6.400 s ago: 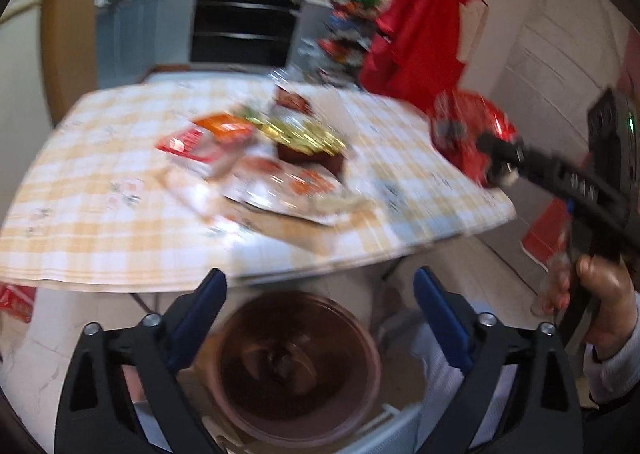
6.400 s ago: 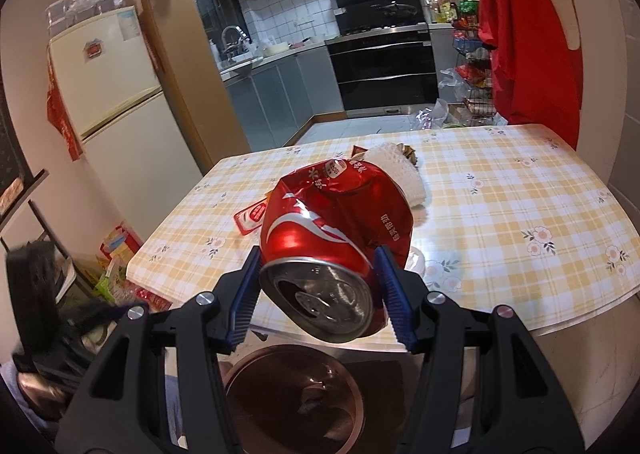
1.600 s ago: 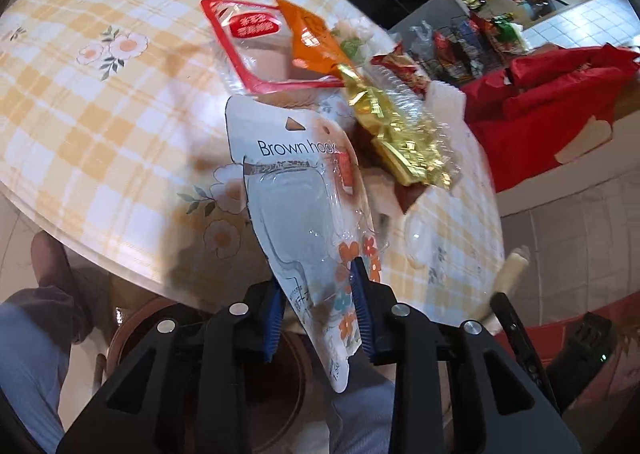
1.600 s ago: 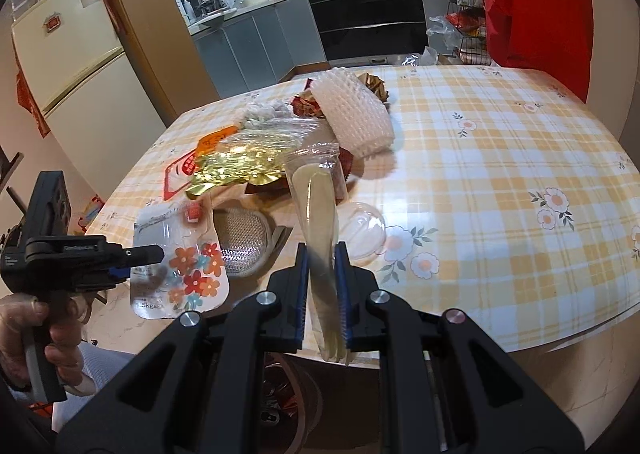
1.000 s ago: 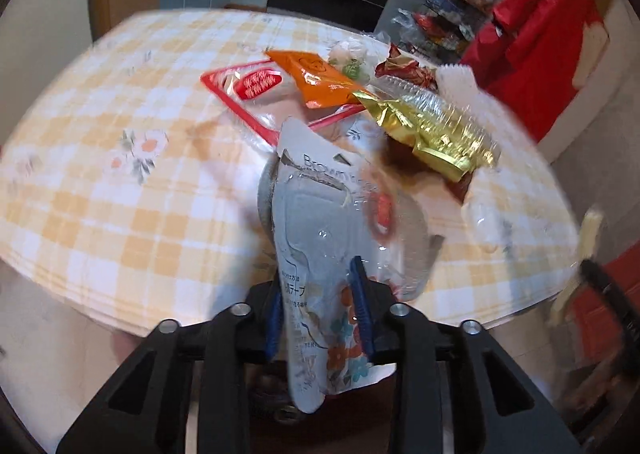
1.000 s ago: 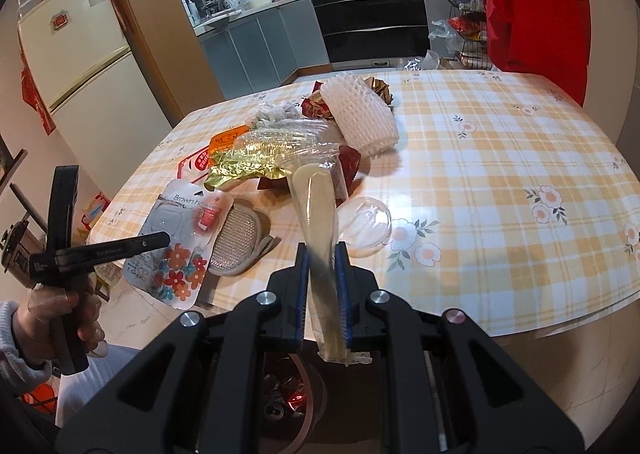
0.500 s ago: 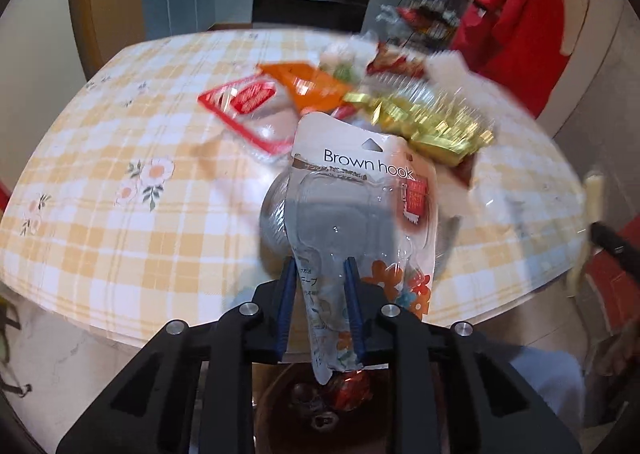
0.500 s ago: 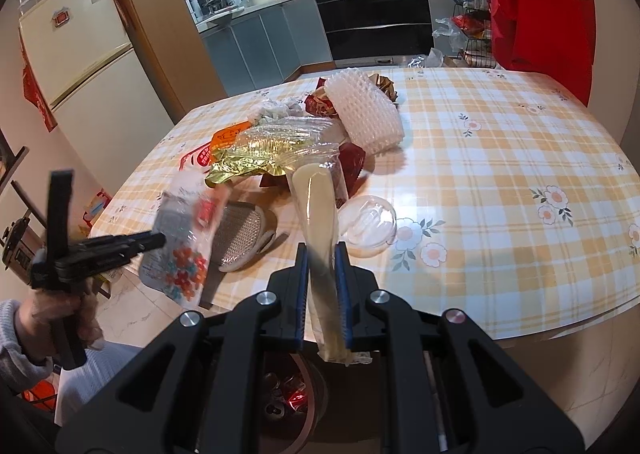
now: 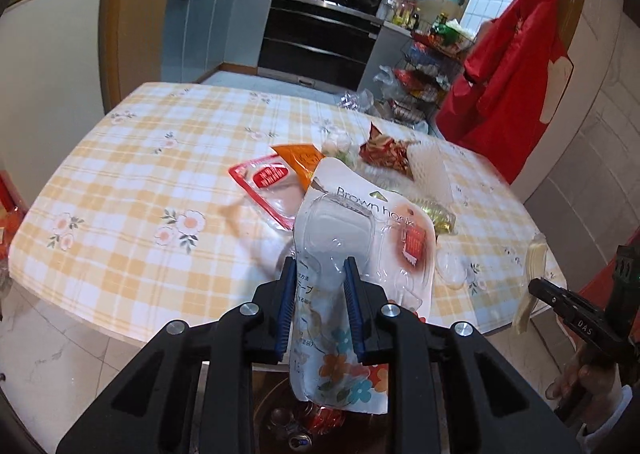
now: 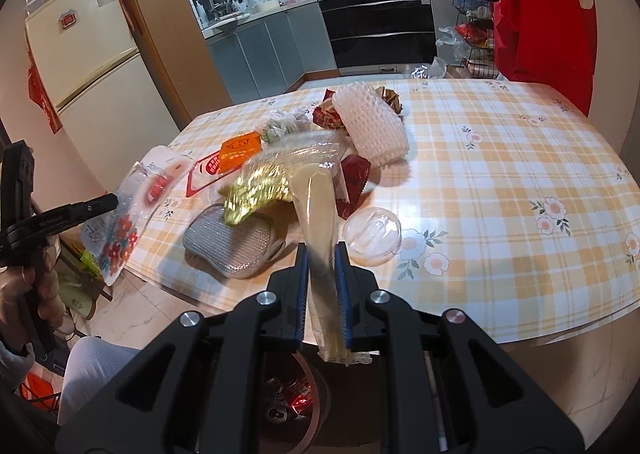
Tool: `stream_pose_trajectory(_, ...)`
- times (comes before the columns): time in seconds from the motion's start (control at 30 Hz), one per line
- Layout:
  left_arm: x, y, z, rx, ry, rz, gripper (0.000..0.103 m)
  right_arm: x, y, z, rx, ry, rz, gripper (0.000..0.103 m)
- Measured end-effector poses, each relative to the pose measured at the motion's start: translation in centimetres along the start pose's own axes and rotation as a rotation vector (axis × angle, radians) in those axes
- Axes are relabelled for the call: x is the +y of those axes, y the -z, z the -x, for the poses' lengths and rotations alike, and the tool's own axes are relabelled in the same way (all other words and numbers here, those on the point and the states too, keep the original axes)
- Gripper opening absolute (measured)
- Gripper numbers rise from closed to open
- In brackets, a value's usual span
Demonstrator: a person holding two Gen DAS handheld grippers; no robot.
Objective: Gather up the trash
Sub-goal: 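Lift the bread bag and plastic strip over the bin and release both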
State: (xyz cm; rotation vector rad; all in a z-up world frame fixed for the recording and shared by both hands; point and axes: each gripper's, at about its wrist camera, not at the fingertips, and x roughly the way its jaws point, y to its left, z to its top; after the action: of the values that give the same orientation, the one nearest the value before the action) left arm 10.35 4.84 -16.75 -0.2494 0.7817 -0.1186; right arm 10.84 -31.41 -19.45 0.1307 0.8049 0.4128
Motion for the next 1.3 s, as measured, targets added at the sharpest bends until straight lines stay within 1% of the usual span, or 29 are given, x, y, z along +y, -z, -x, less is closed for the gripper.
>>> stream_pose_trajectory(0.1,-0.3,0.2,1.9,-0.025,-0.002,-0.029,0.023,0.3,-0.4,0.8,-0.017,0.001,0.006,0.017)
stream_pose_trajectory(0.17,-0.8,0.6,3.1,-0.029,0.005,-0.069,0.024,0.4,-0.6,1.3,-0.026,0.0,0.01,0.017)
stream_pose_trajectory(0.23,-1.3,1.3,3.9,-0.022,0.018,-0.103,0.024,0.9,-0.7,1.9,-0.037,-0.001,0.019,0.017)
stream_pose_trajectory(0.37,-1.8,3.4,5.0,0.012,0.063,-0.125,0.024,1.8,-0.7,3.1,-0.054,-0.003,0.038,0.017)
stream_pose_trajectory(0.47,-2.3,5.0,5.6,0.027,0.073,-0.154,0.024,2.5,-0.6,3.9,-0.062,-0.004,0.051,0.017)
stream_pose_trajectory(0.6,-3.1,6.7,5.9,0.054,0.113,-0.183,0.024,3.4,-0.4,4.8,-0.066,0.0,0.076,0.017)
stream_pose_trajectory(0.77,-3.9,8.1,5.5,0.097,0.138,-0.215,0.024,4.2,-0.2,5.9,-0.079,0.004,0.091,0.017)
stream_pose_trajectory(1.03,-4.3,9.0,4.7,0.139,0.192,-0.195,0.026,4.9,-0.4,6.5,-0.085,0.003,0.107,0.017)
stream_pose_trajectory(1.07,-4.6,9.1,4.7,0.141,0.191,-0.199,0.028,5.0,-0.4,6.5,-0.085,0.003,0.108,0.017)
stream_pose_trajectory(1.13,-4.8,9.1,4.6,0.139,0.195,-0.199,0.039,5.1,-0.4,6.5,-0.082,0.0,0.111,0.017)
stream_pose_trajectory(1.17,-4.8,8.9,4.8,0.131,0.198,-0.188,0.049,5.1,-0.4,6.4,-0.08,-0.002,0.112,0.017)
stream_pose_trajectory(1.2,-4.7,8.8,4.9,0.121,0.195,-0.183,0.056,5.2,-0.4,6.4,-0.079,-0.004,0.114,0.017)
stream_pose_trajectory(1.23,-4.5,8.4,5.4,0.097,0.187,-0.171,0.059,5.2,-0.3,6.3,-0.078,-0.006,0.115,0.017)
stream_pose_trajectory(1.3,-3.9,7.7,6.1,0.062,0.168,-0.148,0.071,5.5,-0.2,6.2,-0.072,-0.01,0.121,0.017)
